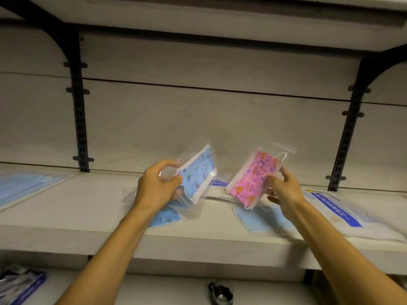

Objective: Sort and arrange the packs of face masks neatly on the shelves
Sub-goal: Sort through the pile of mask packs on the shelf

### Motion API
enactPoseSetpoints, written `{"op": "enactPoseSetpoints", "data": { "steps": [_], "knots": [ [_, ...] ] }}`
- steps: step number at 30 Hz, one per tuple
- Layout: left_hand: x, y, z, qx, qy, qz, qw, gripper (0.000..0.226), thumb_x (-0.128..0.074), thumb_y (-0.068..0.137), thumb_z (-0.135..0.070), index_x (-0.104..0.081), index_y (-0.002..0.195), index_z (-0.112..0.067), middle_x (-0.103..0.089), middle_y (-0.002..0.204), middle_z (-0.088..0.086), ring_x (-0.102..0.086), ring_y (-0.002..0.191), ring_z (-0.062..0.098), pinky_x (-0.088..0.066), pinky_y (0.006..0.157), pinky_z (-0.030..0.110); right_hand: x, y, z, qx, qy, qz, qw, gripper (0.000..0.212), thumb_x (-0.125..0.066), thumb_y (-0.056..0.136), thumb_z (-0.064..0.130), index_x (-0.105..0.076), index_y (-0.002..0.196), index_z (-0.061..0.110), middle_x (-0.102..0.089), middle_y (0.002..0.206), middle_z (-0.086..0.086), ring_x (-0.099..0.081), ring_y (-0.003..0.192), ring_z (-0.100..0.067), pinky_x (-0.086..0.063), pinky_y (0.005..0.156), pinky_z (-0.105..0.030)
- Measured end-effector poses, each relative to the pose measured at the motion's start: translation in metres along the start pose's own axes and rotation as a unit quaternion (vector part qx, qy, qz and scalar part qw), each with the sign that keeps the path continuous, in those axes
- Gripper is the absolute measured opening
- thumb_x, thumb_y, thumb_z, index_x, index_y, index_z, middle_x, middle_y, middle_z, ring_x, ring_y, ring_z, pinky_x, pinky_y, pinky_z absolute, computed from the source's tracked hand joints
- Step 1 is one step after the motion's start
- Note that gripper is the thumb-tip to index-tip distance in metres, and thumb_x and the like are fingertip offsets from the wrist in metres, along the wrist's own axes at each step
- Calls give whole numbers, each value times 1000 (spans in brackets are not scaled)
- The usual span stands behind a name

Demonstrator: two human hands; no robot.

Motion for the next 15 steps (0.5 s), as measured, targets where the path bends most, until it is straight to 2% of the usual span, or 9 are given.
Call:
{"op": "enactPoseSetpoints", "data": {
  "steps": [2,4,5,7,8,10,12,15],
  "knots": [
    [5,-3,-11,-13,7,-24,1000,29,-68,82,-6,-62,104,-26,-69,71,15,-65,54,18,-58,59,31,4,-2,5,6,30,-2,1000,33,-43,96,7,-52,123,25,-64,103,-9,-61,87,-26,-53,83,-47],
    [11,-5,-22,-41,54,-60,996,31,-70,82,-14,-57,104,-32,-65,68,11,-65,65,26,-56,67,36,8,-4,11,8,56,0,998,33,-44,95,5,-49,121,26,-64,107,-8,-63,87,-23,-55,76,-43],
    [14,-6,-28,-56,90,-77,991,32,-70,82,-17,-55,105,-33,-64,68,9,-63,71,28,-52,68,34,9,-5,15,10,62,7,998,38,-45,93,4,-49,125,24,-64,110,-8,-63,89,-22,-55,74,-41],
    [20,-9,-40,-75,144,-97,982,34,-67,85,-21,-50,113,-30,-60,71,6,-59,75,26,-45,64,32,13,-6,21,14,65,18,998,47,-50,87,-1,-49,129,20,-64,108,-8,-64,90,-23,-53,72,-38],
    [21,-12,-45,-80,154,-100,980,35,-66,86,-22,-47,115,-30,-59,75,7,-59,76,24,-47,62,33,15,-7,24,16,67,23,997,47,-52,85,-2,-51,127,19,-65,105,-7,-64,88,-23,-53,72,-37],
    [24,-18,-53,-82,156,-101,979,34,-63,89,-21,-40,113,-29,-59,84,10,-63,80,26,-53,51,39,18,-9,30,20,69,39,997,41,-57,83,-1,-55,121,15,-67,98,-8,-66,81,-23,-53,71,-35],
    [26,-28,-62,-78,137,-106,982,28,-60,91,-16,-40,109,-23,-56,93,15,-67,79,28,-52,39,36,21,-13,35,27,75,60,995,35,-60,83,-1,-58,115,11,-67,92,-10,-65,75,-23,-53,69,-33],
    [29,-45,-73,-74,111,-116,984,18,-58,93,-11,-44,104,-14,-53,102,17,-68,83,28,-53,39,31,22,-22,43,42,80,99,991,29,-59,83,-3,-62,109,11,-68,94,-12,-66,78,-24,-54,70,-34]
  ]
}}
Point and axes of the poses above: each hand's wrist, its own y-axis towards the middle knuckle, its own x-axis out of the back of the hand, z = x × y, the point moved 5 cm from there along y, towards the middle knuckle
